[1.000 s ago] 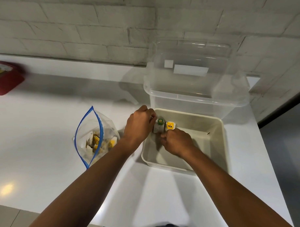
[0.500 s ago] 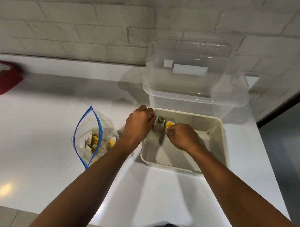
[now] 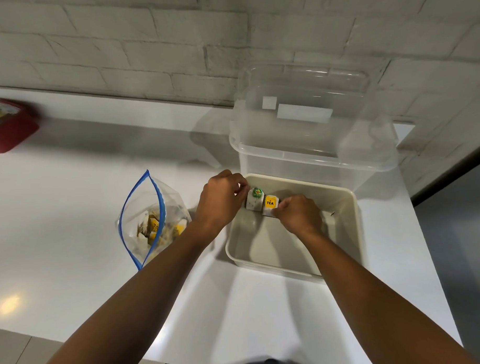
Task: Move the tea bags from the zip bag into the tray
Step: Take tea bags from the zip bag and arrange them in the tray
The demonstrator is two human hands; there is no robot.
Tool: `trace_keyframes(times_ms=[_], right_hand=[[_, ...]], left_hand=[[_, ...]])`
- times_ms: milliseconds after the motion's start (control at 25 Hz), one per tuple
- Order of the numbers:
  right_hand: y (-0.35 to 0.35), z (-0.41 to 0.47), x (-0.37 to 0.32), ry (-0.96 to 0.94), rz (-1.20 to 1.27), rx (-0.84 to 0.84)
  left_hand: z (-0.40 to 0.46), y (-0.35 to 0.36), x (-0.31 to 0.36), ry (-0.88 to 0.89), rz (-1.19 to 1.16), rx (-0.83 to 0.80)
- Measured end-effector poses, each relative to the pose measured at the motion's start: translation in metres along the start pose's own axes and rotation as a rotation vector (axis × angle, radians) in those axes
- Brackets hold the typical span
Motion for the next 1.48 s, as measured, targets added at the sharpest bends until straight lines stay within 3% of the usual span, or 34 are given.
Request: trace_keyframes(times_ms=[600, 1080, 1480], right_hand=[[0.0, 0.004, 0.015, 0.09, 0.138, 0.077], [0.012, -0.007, 0.024, 0.213, 0.641, -0.064], [0.008, -0.006, 0.02, 0.177, 0.545, -0.043]], left_hand=[[0.0, 0.003, -0.001, 0.01, 0.005, 0.001], [-0.004, 0.0, 0.006, 0.012, 0.081, 0.012], [-0.006, -0.004, 0.007, 0.007, 0.07, 0.007]])
Point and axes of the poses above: each hand's wrist, its own z-axis towards the middle knuckle, its own y-axis out of the palm, x = y × z, the point moved 10 cm from there along z, towards the middle knuckle, and after that the axes turned 3 degrees about -x, right-handed, at the moved point
